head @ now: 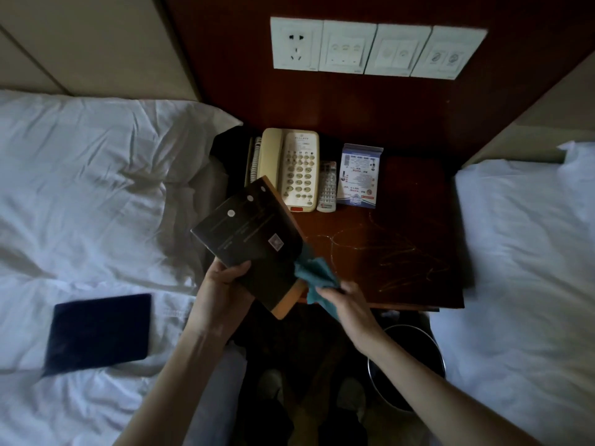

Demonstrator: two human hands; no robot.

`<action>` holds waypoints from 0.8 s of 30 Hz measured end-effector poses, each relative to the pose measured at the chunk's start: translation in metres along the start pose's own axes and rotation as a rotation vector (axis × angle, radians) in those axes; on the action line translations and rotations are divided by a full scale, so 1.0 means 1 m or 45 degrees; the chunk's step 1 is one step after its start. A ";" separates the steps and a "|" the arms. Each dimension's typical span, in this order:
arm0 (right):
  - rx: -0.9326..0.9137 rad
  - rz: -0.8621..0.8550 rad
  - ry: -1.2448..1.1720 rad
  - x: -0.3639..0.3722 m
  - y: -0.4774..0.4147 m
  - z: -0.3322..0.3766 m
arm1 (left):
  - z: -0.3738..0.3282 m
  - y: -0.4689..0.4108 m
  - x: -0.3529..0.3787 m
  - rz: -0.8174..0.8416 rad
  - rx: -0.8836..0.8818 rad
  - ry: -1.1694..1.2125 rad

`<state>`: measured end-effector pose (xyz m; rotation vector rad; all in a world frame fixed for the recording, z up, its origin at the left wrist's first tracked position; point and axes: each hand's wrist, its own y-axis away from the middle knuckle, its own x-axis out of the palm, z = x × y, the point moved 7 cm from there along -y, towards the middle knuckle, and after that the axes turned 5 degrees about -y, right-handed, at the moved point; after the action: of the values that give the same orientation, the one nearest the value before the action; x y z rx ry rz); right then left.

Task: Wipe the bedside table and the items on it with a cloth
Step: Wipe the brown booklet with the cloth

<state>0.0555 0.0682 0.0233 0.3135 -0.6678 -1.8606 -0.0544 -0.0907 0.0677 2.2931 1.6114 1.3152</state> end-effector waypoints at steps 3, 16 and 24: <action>0.094 -0.188 -0.146 -0.007 -0.014 -0.003 | -0.003 0.011 -0.012 -0.018 0.011 0.039; 0.239 -0.255 -0.378 0.061 -0.029 -0.004 | -0.048 0.079 -0.181 -0.531 -0.073 -0.180; 0.276 -0.350 -0.403 0.107 -0.033 -0.019 | -0.111 0.117 -0.306 -0.858 -0.025 -0.510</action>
<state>-0.0014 -0.0270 -0.0010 0.2620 -1.0929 -2.1266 -0.0690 -0.4314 0.0092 1.6072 1.9292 0.6614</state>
